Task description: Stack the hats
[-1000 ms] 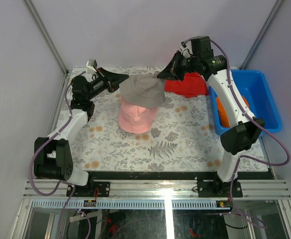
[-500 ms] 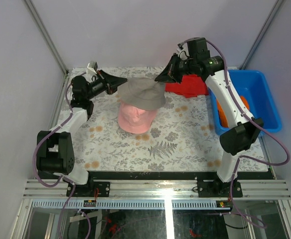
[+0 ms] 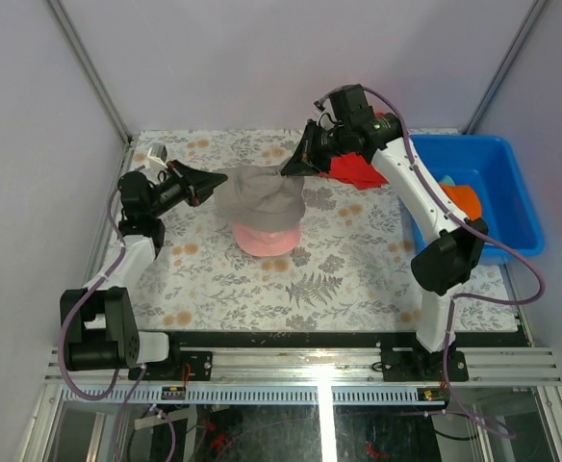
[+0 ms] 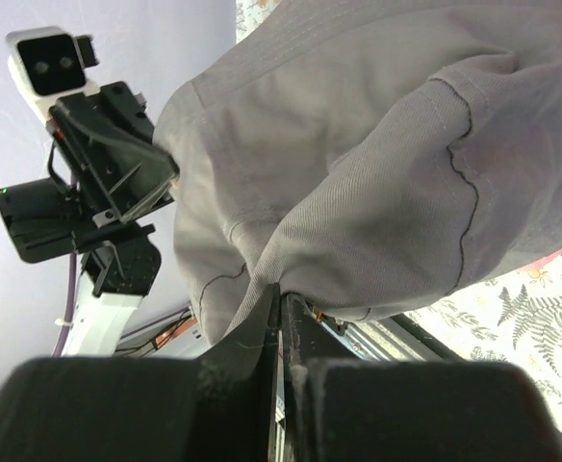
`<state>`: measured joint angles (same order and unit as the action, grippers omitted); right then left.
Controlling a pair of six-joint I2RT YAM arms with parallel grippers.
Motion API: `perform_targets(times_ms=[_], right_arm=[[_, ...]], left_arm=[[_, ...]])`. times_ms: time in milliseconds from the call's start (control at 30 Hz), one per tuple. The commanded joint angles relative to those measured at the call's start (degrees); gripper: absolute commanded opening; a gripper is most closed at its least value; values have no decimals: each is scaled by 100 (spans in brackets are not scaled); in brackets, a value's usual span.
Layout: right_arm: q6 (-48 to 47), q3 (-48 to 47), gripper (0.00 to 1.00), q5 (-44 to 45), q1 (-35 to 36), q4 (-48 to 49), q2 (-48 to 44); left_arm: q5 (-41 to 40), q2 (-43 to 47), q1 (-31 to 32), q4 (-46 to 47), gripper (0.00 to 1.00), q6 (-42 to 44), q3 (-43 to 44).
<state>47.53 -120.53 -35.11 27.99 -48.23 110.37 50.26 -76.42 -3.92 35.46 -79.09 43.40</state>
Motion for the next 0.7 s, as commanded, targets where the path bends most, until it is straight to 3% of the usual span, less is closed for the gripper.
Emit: perform_targets(times_ms=[0, 267, 500, 567, 667], right_arm=[[-201, -397, 0, 112, 70, -137, 202], [-387, -1082, 3, 295, 287, -467, 722], [-498, -891, 7, 356, 457, -470, 698], [-545, -939, 15, 288, 479, -477, 758], [-662, -1133, 36, 290, 469, -469, 757]], left_arm=[[119, 55, -175, -490, 8, 627, 10], [245, -746, -347, -225, 6, 839, -184], [158, -884, -409, -242, 5, 1203, -807], [168, -1008, -412, -74, 5, 1198, -931], [232, -1179, -408, 162, 5, 1180, -1023]])
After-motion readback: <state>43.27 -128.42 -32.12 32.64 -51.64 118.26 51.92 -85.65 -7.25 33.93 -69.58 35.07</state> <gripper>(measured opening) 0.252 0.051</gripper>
